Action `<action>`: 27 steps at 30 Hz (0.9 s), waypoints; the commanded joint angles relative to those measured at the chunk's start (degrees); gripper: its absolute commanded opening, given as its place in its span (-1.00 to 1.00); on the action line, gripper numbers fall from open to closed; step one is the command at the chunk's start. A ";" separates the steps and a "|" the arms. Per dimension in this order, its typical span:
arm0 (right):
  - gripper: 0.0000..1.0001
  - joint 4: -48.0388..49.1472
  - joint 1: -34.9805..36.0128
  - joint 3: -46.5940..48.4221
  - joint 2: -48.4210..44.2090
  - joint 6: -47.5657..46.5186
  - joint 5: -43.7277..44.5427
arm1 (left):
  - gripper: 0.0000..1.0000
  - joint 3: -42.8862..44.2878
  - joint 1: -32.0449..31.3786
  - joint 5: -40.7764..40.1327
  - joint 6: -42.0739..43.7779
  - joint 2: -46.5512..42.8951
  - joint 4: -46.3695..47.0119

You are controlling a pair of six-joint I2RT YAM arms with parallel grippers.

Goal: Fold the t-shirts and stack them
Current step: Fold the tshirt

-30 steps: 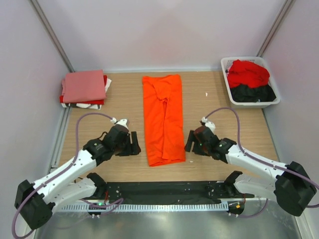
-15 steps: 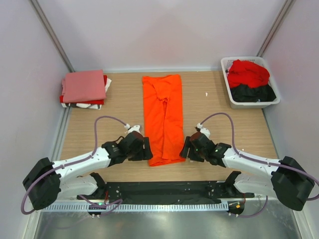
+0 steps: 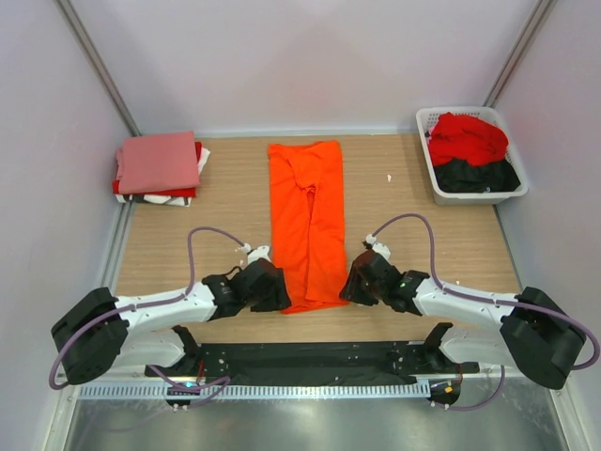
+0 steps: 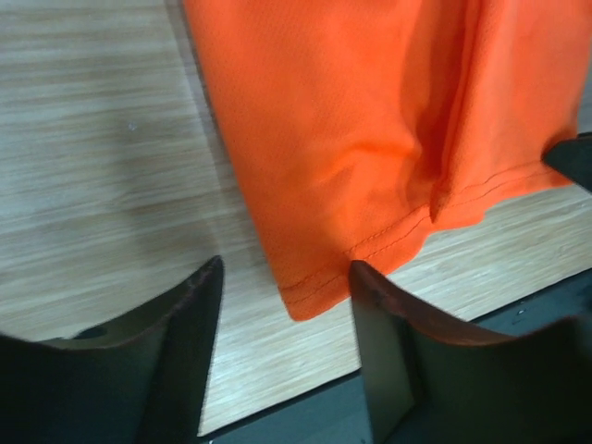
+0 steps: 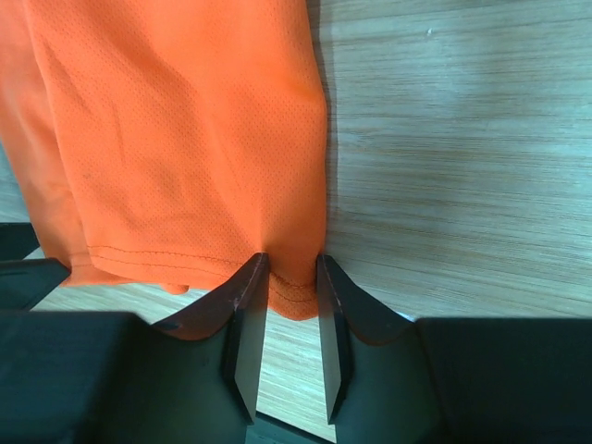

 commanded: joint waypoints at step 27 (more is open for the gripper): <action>-0.97 -7.75 0.48 -2.39 -9.16 1.39 1.76 | -1.00 -4.87 -3.05 -0.67 -3.38 -3.16 3.59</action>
